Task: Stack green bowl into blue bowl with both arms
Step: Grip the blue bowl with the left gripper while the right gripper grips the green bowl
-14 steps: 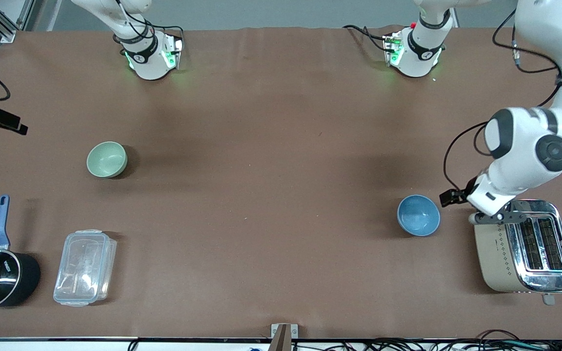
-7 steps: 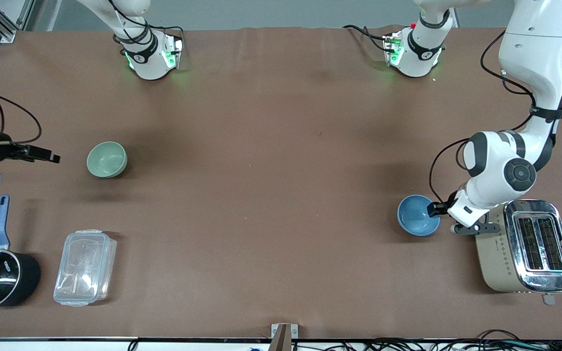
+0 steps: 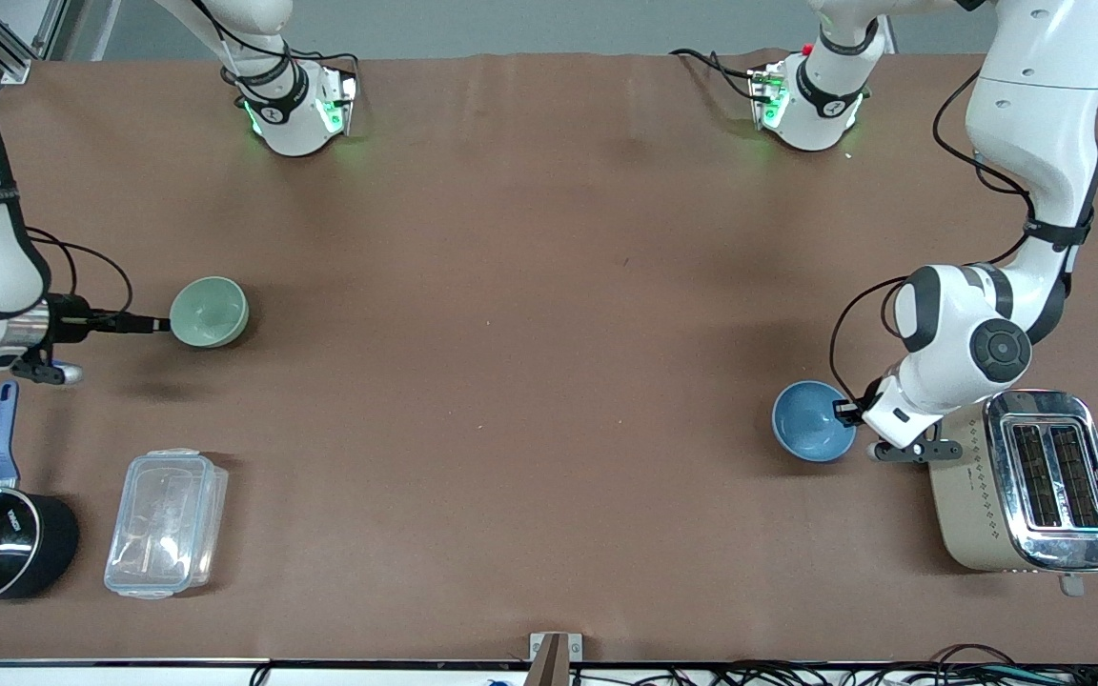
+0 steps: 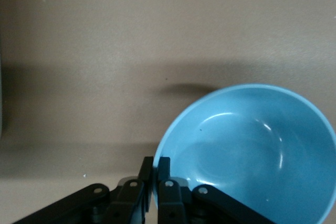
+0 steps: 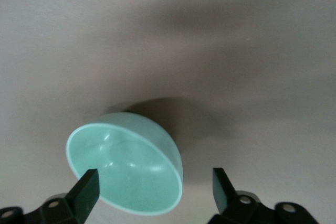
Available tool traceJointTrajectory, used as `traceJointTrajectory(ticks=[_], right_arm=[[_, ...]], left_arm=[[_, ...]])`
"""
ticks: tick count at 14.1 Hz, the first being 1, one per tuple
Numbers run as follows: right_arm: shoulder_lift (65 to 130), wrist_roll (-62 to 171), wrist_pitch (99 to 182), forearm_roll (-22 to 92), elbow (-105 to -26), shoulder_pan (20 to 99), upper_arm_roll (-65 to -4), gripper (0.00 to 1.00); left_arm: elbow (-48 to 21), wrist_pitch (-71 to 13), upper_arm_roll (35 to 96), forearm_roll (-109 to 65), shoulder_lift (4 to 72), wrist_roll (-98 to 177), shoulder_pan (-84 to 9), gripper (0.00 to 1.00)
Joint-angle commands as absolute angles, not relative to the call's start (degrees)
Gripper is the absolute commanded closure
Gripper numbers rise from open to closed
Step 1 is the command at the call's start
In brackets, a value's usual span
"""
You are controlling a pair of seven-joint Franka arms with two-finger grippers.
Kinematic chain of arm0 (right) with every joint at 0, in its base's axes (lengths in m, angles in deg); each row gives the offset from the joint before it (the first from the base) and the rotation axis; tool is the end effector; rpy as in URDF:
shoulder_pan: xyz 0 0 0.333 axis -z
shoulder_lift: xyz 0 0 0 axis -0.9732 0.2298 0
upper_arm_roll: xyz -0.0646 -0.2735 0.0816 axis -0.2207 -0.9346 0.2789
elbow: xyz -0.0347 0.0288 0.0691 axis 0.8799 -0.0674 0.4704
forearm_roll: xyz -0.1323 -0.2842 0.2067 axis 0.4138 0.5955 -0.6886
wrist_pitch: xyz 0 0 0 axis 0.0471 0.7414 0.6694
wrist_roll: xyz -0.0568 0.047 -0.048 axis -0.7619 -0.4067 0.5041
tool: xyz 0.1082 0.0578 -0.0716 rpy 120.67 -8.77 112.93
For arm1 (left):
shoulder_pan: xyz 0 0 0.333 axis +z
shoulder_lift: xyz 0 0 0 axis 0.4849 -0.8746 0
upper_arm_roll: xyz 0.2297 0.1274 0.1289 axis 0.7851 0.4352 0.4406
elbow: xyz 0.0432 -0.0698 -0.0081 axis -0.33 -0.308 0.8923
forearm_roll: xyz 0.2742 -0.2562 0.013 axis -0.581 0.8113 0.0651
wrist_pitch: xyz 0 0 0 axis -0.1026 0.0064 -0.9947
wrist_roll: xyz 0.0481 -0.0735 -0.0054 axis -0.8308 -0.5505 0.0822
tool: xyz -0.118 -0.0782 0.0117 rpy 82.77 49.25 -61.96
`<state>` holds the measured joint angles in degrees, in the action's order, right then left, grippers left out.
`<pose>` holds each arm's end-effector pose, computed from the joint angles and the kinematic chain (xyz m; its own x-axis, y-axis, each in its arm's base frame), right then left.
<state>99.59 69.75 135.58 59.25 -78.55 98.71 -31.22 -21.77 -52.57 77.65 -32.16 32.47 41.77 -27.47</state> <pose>0.4912 -0.1929 0.1830 0.9176 -0.1173 -0.3797 -0.2378 -0.9275 -0.2883 0.6156 -0.0474 0.1797 0.9997 -0.0034 0.0227 -0.0044 -0.9990 0.0454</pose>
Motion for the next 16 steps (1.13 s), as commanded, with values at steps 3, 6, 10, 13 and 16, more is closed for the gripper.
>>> traceJointTrajectory(ticks=[3,6,10,13,16], right_arm=[[102.5,71.1,136.2,56.9,-78.9,99.5,-30.3,0.25],[102.5,72.7,136.0,56.9,-80.9,99.3,-30.1,0.68],[102.1,73.8,135.0,56.9,-80.8,99.1,-30.2,0.97],[99.1,72.8,132.1,56.9,-80.4,98.3,-30.1,0.98],[93.3,66.1,126.9,56.9,-80.5,95.1,-30.1,0.98]], left_arm=[[-21.1,-51.9,72.7,-31.5,33.6,37.1,-27.2,1.0],[-21.0,-47.7,66.7,-31.6,35.8,26.5,-27.4,1.0],[-20.1,-46.6,58.9,-31.7,35.7,14.6,-28.7,1.0],[-18.7,-47.2,58.1,-32.3,34.2,5.6,-35.5,1.0],[-15.2,-48.1,58.4,-33.1,30.6,-1.6,-41.8,1.0]])
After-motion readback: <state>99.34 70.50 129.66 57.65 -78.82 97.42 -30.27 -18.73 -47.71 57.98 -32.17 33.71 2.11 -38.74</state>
